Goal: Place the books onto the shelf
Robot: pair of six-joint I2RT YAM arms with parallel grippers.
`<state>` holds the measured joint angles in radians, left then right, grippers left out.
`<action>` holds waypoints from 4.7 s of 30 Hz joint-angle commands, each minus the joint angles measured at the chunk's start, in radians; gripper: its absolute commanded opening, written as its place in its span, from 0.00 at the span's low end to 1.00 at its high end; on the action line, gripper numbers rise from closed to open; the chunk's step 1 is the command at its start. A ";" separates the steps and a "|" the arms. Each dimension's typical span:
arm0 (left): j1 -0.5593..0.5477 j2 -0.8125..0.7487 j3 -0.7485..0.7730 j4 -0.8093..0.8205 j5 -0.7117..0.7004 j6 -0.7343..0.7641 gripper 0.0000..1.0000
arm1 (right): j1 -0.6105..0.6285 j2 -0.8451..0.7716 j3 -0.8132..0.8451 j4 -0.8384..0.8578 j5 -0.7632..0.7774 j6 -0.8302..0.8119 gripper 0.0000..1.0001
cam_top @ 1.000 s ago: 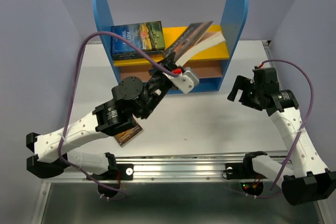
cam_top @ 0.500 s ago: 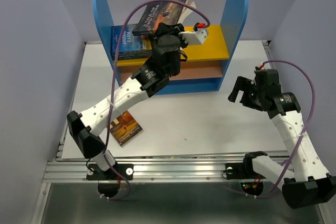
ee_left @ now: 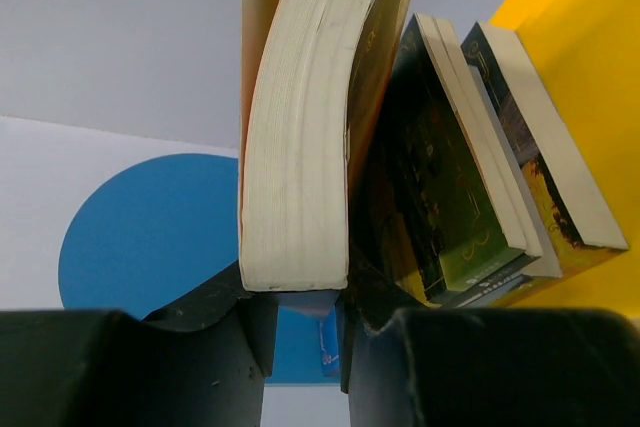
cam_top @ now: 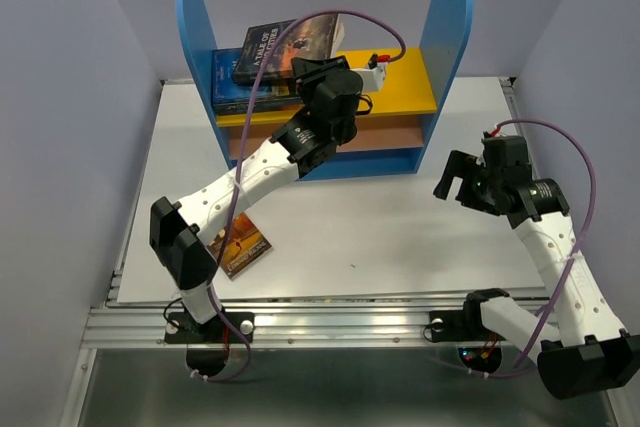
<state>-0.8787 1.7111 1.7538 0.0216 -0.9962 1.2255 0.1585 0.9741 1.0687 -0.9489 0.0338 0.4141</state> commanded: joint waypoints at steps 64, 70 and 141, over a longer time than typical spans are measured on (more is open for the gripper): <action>-0.131 -0.574 -0.172 -0.139 0.476 -1.201 0.99 | 0.004 -0.106 0.042 0.030 -0.284 -0.149 1.00; -0.129 -0.680 -0.410 -0.086 0.542 -1.553 0.99 | 0.004 -0.132 -0.007 0.038 -0.261 -0.132 1.00; 0.198 -0.829 -0.832 -0.501 0.604 -2.218 0.99 | 0.004 -0.224 -0.182 0.133 -0.385 -0.121 1.00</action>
<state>-0.6743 0.9821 1.0752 -0.3328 -0.4004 -0.7670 0.1585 0.7631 0.9325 -0.9035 -0.2291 0.3229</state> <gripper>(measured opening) 0.986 0.995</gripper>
